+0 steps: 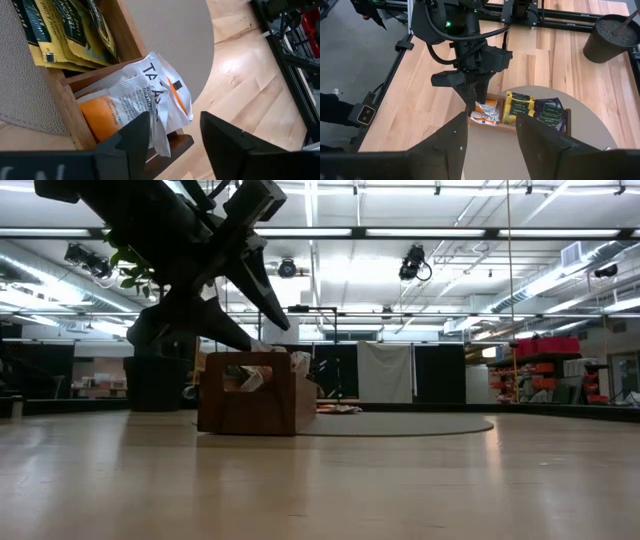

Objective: Pick & Place Tea
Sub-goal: Put the white tea bag into the bottom section of the wooden organizer

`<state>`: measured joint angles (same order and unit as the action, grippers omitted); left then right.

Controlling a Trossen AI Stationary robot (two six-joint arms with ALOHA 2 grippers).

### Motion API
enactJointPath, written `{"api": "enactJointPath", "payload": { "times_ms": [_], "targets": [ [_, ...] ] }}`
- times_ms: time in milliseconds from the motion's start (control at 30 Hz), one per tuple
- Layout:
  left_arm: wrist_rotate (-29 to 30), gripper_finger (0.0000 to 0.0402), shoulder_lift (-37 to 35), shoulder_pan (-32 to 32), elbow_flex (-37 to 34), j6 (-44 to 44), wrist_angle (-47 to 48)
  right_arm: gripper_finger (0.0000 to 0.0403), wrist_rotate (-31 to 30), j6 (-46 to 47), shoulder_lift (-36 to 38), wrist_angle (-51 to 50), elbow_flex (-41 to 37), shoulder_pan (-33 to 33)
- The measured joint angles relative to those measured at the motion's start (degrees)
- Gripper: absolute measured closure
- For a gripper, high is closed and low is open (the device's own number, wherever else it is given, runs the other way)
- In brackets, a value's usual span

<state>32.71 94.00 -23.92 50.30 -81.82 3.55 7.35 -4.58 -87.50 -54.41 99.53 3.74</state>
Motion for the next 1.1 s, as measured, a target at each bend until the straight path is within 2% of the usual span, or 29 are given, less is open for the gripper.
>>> {"api": "enactJointPath", "payload": {
  "times_ms": [267,633,767,967,1100],
  "targets": [
    [0.09,0.0192,-0.54,-0.07,-0.07,0.33,-5.68,0.0229,0.0,-0.39,0.0,-0.53,0.0,-0.14],
    [2.15,0.0191,-7.96,1.2,2.9,10.84,-6.78,0.0229,-0.07,-0.31,-0.89,-1.09,-0.07,-3.83],
    [2.05,0.0191,-10.83,2.49,3.87,12.76,-2.52,0.0229,-0.04,-0.2,-1.49,-0.64,-0.07,-4.63],
    [0.83,0.0199,-15.83,3.91,5.02,13.28,12.41,0.0229,-0.91,1.26,-2.28,-0.97,-0.07,-6.32],
    [0.38,0.0209,-20.52,3.87,5.29,15.46,15.35,0.0229,-1.47,2.83,-2.81,-0.73,-0.22,-8.4]
  ]
}}
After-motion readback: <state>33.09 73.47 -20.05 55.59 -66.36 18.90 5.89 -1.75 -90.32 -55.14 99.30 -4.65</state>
